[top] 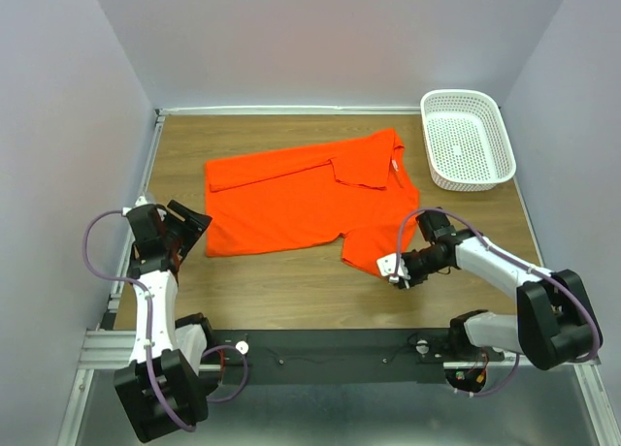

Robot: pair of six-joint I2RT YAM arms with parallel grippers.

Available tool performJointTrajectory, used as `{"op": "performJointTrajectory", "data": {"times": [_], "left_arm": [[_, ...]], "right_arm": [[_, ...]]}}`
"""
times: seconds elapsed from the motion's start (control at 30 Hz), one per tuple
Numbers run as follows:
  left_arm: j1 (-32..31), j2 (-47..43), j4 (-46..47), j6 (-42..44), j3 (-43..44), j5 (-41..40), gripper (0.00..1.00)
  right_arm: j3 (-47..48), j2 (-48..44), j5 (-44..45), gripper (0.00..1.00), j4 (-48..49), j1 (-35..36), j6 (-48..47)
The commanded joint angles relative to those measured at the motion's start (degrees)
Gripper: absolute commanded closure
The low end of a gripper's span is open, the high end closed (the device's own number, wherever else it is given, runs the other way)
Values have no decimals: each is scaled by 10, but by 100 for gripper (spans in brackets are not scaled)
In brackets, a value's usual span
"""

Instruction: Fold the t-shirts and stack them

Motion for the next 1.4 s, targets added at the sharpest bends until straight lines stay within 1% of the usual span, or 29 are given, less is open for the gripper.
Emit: {"op": "performJointTrajectory", "data": {"times": [0.0,0.03,0.17,0.33,0.4,0.43,0.53,0.57,0.67,0.73,0.77,0.83,0.9,1.0,1.03,1.07,1.13,1.2,1.23,1.27,1.3,1.33,1.37], "left_arm": [[-6,17,-12,-17,-19,-8,31],[-10,24,-19,-18,-16,-15,33],[-29,63,-47,-21,-1,-54,33],[-64,101,-38,-44,-8,-72,33],[-83,112,-35,-52,-11,-81,36],[-87,118,-35,-56,-12,-86,37],[-92,114,-45,-73,-13,-114,39],[-92,110,-48,-78,-9,-135,39],[-92,101,-88,-85,6,-170,39],[-91,97,-101,-84,13,-180,37],[-92,97,-110,-92,13,-198,37],[-92,102,-108,-95,13,-203,37],[-91,113,-100,-96,12,-207,37],[-91,164,-79,-91,15,-209,40],[-92,174,-73,-89,17,-202,42],[-92,181,-58,-88,14,-197,46],[-92,196,-47,-90,12,-192,48],[-92,200,-41,-89,13,-195,58],[-92,200,-40,-88,14,-198,62],[-91,197,-39,-83,16,-201,74],[-91,195,-37,-82,18,-202,81],[-92,194,-39,-80,19,-201,88],[-91,193,-39,-74,22,-193,100]], "right_arm": [[-16,15,41,64,32,5,8],[-16,14,38,65,33,5,8],[-18,10,35,69,36,5,15],[-15,10,28,76,40,5,26],[-15,9,27,79,40,5,29],[-14,8,25,82,40,5,30],[-12,6,24,83,41,5,32],[-13,5,26,83,41,5,32],[-11,3,27,84,41,5,34],[-11,3,28,85,42,5,34],[-9,5,28,86,43,5,36],[-5,7,27,87,44,5,37],[-2,9,24,87,44,5,40],[5,8,19,87,44,5,43],[5,7,18,87,44,5,45],[4,5,19,87,43,5,45],[3,2,20,88,43,5,45],[1,-4,22,88,43,5,47],[0,-6,22,91,43,5,50],[1,-8,20,92,42,5,53],[4,-11,19,99,42,5,65],[7,-13,15,99,41,5,72],[10,-20,11,99,41,5,91]]}}
